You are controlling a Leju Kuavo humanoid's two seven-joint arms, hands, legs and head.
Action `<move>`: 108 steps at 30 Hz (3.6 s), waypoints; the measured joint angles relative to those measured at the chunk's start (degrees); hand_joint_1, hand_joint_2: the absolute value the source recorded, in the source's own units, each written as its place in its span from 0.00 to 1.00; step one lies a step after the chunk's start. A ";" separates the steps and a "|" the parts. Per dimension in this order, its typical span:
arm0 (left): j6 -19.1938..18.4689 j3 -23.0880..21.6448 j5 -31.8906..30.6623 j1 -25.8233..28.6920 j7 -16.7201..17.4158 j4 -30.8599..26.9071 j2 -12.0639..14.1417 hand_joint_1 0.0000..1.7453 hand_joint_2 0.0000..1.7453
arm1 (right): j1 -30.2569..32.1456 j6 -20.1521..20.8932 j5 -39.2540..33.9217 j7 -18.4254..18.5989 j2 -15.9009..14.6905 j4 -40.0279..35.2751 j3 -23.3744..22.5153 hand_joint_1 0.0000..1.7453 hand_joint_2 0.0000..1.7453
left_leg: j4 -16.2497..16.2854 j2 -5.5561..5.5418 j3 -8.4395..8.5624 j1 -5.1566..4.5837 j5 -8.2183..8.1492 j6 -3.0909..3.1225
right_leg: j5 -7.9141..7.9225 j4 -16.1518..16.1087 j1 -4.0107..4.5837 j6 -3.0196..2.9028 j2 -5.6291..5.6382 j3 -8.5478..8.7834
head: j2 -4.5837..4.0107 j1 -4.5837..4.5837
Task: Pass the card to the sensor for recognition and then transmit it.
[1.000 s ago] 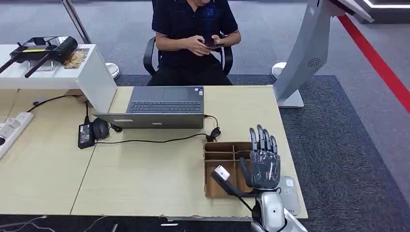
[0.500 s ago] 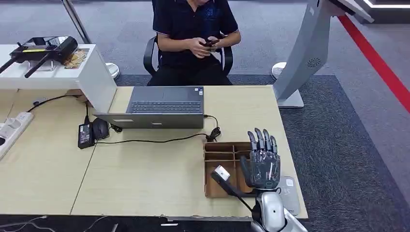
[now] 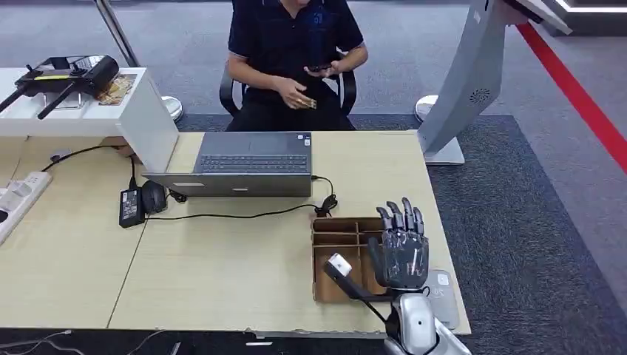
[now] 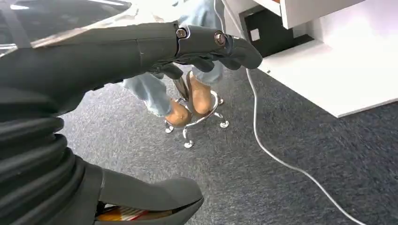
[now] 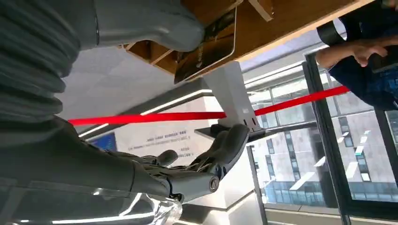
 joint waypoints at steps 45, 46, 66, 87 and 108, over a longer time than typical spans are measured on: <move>0.00 0.04 0.11 0.01 -0.85 0.00 0.09 0.00 1.00 | -1.92 -0.07 -1.00 1.03 -1.01 4.09 2.95 1.00 1.00 | 0.00 0.00 0.05 0.00 0.00 0.00 | 0.00 0.00 0.00 0.00 0.00 0.04 | 0.00 0.00; 0.00 0.04 0.11 0.00 -0.85 0.00 0.11 0.00 1.00 | -1.92 -0.07 -1.00 1.07 -1.01 4.09 2.97 1.00 1.00 | 0.00 0.00 0.06 0.00 0.00 0.00 | 0.00 0.00 0.00 0.00 0.00 0.05 | 0.00 0.00; 0.00 2.19 0.52 -0.07 -0.96 0.00 0.11 0.00 1.00 | 1.19 1.97 2.32 6.41 -9.60 -23.05 -1.05 1.00 1.00 | 0.04 0.00 0.13 -0.01 0.00 0.00 | 0.01 -0.02 -0.02 0.00 0.00 0.08 | 0.00 0.02; 0.00 4.57 -1.09 -0.69 -0.76 0.00 -0.20 0.00 1.00 | 2.99 0.02 -2.40 1.80 -9.31 -38.19 -3.37 1.00 1.00 | 0.02 0.00 0.14 0.00 0.01 0.00 | 0.01 0.05 0.00 0.00 0.01 0.13 | 0.00 0.02; 0.00 4.44 -1.11 -0.93 -1.14 0.46 -0.50 0.00 1.00 | -1.25 0.02 -6.93 -4.37 -1.05 -29.07 -1.05 1.00 1.00 | 0.01 0.00 0.13 0.00 0.01 -0.01 | 0.01 0.06 0.00 0.00 0.01 0.12 | 0.00 0.00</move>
